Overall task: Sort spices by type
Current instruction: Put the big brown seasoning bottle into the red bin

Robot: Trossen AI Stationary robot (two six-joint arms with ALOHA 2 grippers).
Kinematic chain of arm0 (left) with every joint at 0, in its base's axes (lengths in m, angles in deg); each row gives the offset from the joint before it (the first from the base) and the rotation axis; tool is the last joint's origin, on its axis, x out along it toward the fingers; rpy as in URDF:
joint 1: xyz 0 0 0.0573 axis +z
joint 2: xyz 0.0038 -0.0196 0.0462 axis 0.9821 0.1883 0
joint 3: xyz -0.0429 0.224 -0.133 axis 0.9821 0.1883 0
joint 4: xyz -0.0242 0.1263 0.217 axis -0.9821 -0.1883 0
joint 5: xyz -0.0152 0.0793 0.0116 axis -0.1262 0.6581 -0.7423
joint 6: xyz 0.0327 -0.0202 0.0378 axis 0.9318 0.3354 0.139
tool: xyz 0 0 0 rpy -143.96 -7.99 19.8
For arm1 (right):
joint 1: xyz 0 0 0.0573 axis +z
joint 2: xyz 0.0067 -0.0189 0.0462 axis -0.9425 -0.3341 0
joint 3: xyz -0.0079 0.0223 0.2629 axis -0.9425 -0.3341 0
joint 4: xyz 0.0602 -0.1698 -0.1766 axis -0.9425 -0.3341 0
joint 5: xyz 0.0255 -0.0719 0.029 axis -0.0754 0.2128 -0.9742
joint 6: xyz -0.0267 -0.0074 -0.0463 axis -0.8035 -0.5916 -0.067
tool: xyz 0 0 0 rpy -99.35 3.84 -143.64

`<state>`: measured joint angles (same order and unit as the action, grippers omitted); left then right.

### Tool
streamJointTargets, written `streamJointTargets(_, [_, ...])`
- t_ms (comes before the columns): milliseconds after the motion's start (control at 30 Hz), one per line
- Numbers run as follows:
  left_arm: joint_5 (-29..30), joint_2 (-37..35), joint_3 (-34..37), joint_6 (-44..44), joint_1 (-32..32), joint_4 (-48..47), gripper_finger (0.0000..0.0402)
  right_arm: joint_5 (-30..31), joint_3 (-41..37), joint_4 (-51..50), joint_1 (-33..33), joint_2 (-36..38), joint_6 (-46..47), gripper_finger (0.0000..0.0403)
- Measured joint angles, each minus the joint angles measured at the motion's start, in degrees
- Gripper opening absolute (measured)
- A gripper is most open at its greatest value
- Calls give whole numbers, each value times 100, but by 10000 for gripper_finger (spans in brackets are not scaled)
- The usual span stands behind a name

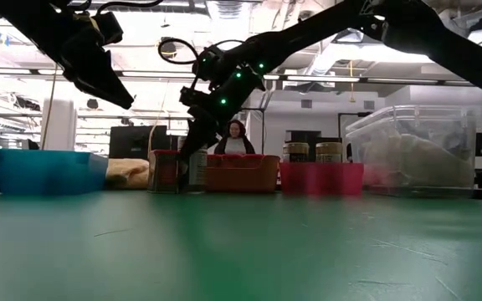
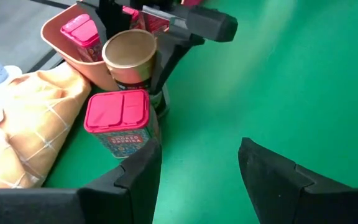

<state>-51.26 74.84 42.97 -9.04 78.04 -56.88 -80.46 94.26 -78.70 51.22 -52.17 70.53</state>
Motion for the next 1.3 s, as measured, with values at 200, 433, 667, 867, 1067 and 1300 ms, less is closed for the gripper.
streamJointTargets(200, [0,0,-1,124,0,4,204,63,0,-596,3,307,-6,303])
streamJointTargets(433, [8,0,-173,408,0,53,204,200,-4,-2057,30,1106,38,303])
streamJointTargets(667, [4,-2,-286,415,-75,46,204,625,-950,-2516,179,2271,358,303])
streamJointTargets(867, [4,-2,-289,415,-173,83,204,1525,-2826,-1569,182,3772,729,303])
streamJointTargets(1067, [1,-2,-291,396,-173,465,204,2379,-4580,-165,-207,4970,982,303])
streamJointTargets(1300, [2,-2,-291,402,-173,535,204,2829,-5527,1320,-709,5724,944,303])
